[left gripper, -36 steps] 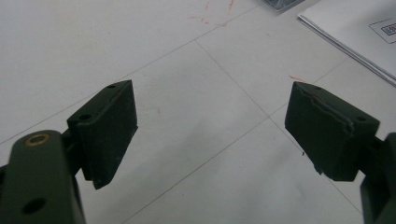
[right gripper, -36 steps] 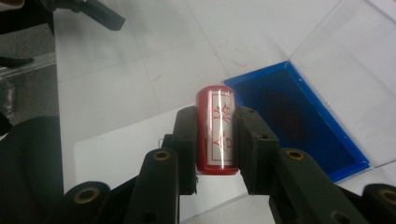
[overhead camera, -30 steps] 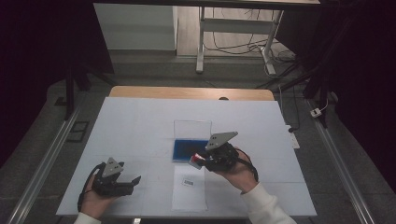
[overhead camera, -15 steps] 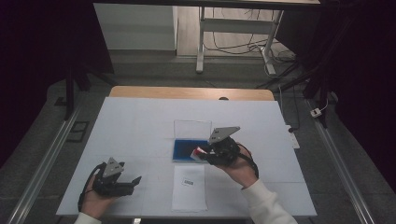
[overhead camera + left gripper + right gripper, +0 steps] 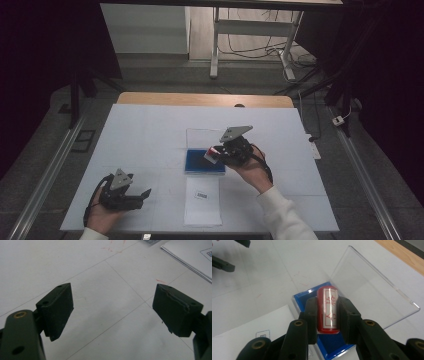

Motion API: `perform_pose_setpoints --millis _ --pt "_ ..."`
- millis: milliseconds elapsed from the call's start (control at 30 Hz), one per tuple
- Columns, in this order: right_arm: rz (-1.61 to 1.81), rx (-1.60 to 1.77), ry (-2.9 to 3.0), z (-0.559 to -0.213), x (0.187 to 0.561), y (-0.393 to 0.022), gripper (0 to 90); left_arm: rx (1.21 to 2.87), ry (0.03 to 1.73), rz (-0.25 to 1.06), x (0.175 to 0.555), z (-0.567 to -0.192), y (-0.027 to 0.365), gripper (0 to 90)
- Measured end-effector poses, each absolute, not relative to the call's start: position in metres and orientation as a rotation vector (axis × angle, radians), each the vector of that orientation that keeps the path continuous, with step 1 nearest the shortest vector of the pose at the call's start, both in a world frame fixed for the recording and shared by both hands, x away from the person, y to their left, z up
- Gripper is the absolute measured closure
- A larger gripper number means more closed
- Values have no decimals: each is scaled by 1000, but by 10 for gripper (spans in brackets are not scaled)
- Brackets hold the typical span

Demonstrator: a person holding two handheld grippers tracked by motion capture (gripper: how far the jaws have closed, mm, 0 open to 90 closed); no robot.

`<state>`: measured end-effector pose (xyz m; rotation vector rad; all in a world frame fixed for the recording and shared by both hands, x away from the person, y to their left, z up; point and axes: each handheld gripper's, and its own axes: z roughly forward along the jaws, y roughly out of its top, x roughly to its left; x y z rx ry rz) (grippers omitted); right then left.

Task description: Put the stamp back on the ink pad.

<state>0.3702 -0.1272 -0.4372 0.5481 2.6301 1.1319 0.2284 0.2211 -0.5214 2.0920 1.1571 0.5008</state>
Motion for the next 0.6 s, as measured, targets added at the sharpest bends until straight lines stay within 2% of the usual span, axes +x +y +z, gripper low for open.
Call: perform_pose_setpoints --millis 600 --pt "1098 600 2622 -453 397 -120 700 2098 1160 497 229 -523 221 172"
